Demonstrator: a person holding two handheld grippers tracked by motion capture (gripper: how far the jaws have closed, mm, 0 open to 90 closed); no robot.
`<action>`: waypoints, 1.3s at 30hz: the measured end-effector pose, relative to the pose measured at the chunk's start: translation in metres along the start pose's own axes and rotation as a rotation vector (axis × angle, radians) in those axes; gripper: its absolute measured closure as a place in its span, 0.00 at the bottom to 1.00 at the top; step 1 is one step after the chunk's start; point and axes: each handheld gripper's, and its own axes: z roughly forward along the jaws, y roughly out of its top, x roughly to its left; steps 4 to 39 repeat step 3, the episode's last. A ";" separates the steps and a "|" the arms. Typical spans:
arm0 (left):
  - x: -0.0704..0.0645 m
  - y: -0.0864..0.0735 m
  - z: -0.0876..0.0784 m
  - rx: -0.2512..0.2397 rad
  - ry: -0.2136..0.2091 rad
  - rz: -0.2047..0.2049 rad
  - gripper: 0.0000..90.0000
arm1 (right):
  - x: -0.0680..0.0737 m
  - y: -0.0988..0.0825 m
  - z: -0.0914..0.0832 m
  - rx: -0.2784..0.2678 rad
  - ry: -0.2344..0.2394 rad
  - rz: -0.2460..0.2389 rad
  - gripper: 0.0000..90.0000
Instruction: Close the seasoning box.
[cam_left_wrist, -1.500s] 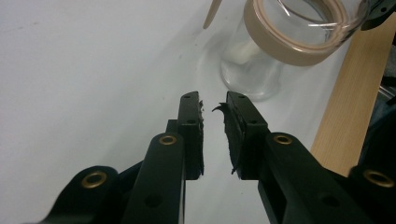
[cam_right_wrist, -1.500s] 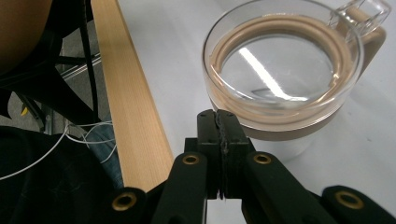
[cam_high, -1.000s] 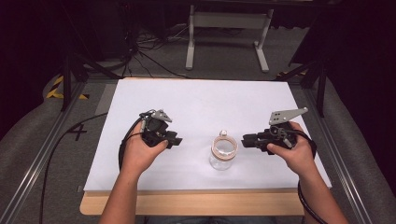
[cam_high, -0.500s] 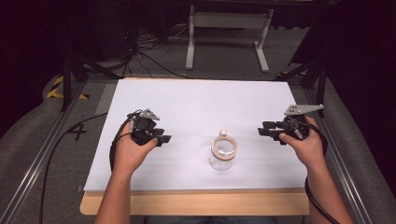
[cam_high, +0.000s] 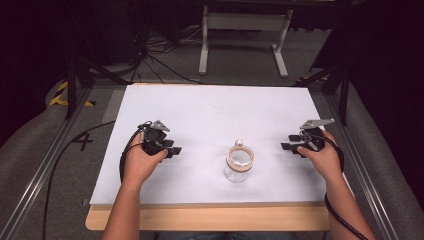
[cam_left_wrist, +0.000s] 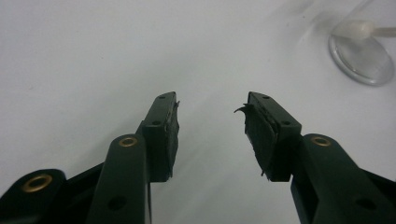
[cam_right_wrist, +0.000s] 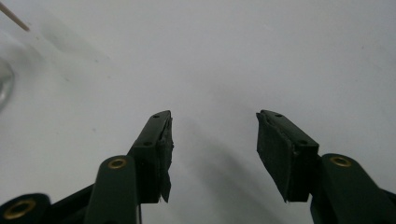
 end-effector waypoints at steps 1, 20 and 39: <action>0.000 0.000 0.001 0.004 0.002 0.003 0.60 | -0.001 -0.002 0.003 0.012 0.000 -0.006 0.51; 0.000 0.001 0.002 0.000 -0.001 0.005 0.59 | -0.001 -0.004 0.004 0.019 0.000 0.000 0.50; 0.000 0.001 0.002 0.000 -0.001 0.005 0.59 | -0.001 -0.004 0.004 0.019 0.000 0.000 0.50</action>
